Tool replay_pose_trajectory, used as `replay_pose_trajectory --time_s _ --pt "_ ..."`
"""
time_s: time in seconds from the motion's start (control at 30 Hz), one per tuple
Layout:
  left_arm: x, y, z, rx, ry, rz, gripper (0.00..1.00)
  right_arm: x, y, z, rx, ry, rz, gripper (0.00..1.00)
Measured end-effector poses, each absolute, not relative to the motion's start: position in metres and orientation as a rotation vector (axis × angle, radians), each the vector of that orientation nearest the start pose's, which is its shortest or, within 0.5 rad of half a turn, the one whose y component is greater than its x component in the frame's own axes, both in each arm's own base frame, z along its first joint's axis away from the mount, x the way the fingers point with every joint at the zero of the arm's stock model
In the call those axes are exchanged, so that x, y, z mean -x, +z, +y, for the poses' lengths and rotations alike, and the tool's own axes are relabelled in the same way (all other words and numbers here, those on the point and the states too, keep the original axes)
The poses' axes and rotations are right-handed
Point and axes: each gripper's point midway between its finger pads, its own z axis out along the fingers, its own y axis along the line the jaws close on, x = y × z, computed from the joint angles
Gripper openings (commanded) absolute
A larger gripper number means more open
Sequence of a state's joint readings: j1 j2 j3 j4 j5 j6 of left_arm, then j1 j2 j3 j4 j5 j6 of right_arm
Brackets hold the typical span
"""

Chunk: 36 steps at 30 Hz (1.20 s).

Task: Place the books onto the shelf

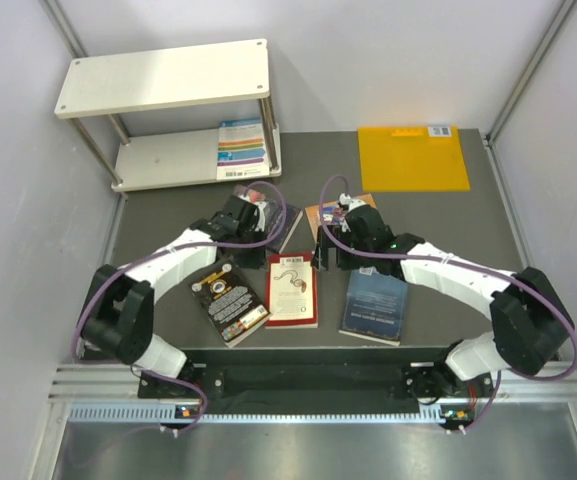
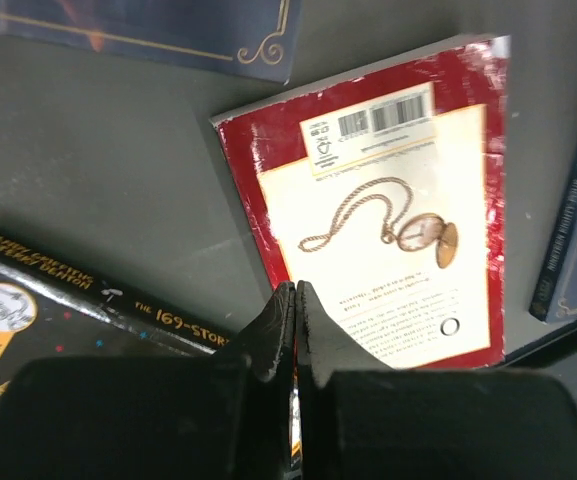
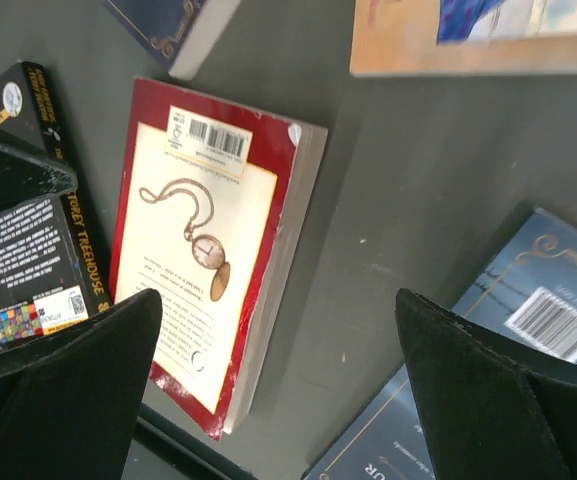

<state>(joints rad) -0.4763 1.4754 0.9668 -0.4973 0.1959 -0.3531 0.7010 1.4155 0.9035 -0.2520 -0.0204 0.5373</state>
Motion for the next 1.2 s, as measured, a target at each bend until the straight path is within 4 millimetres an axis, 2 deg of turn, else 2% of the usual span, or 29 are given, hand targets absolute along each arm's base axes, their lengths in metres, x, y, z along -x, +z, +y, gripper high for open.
replay_pose_trajectory --time_s 0.1,0.2,0.43,0.53,0.6,0.63,0.7,0.73,0.83,1.0,1.2 --pt "-0.272 0.065 -0.198 -0.213 -0.534 2.706 0.00 -0.263 0.091 0.267 0.164 0.718 2.459 1.00" --pt "-0.270 0.058 -0.200 -0.190 -0.534 2.734 0.00 -0.259 0.078 0.272 0.118 0.798 2.489 1.00" --pt "-0.267 0.045 -0.210 -0.181 -0.544 2.766 0.00 -0.257 0.063 0.294 0.023 0.990 2.504 0.99" --pt "-0.264 0.033 -0.213 -0.168 -0.540 2.808 0.00 -0.257 0.058 0.303 0.000 1.049 2.515 0.95" --pt "-0.266 0.034 -0.215 -0.161 -0.545 2.808 0.00 -0.257 0.056 0.308 -0.012 1.083 2.518 0.92" --pt "-0.267 0.033 -0.217 -0.156 -0.549 2.812 0.00 -0.256 0.055 0.310 -0.017 1.101 2.519 0.86" --pt "-0.268 0.033 -0.219 -0.143 -0.556 2.821 0.00 -0.255 0.054 0.313 -0.021 1.130 2.517 0.79" --pt "-0.269 0.032 -0.220 -0.137 -0.559 2.824 0.00 -0.255 0.055 0.315 -0.022 1.148 2.513 0.72" --pt "-0.269 0.032 -0.222 -0.128 -0.568 2.832 0.00 -0.253 0.057 0.317 -0.025 1.187 2.499 0.63" --pt "-0.270 0.032 -0.223 -0.117 -0.569 2.844 0.00 -0.252 0.059 0.318 -0.041 1.215 2.493 0.62" --pt "-0.270 0.032 -0.223 -0.114 -0.566 2.847 0.00 -0.245 0.068 0.332 0.014 1.263 2.473 0.60"
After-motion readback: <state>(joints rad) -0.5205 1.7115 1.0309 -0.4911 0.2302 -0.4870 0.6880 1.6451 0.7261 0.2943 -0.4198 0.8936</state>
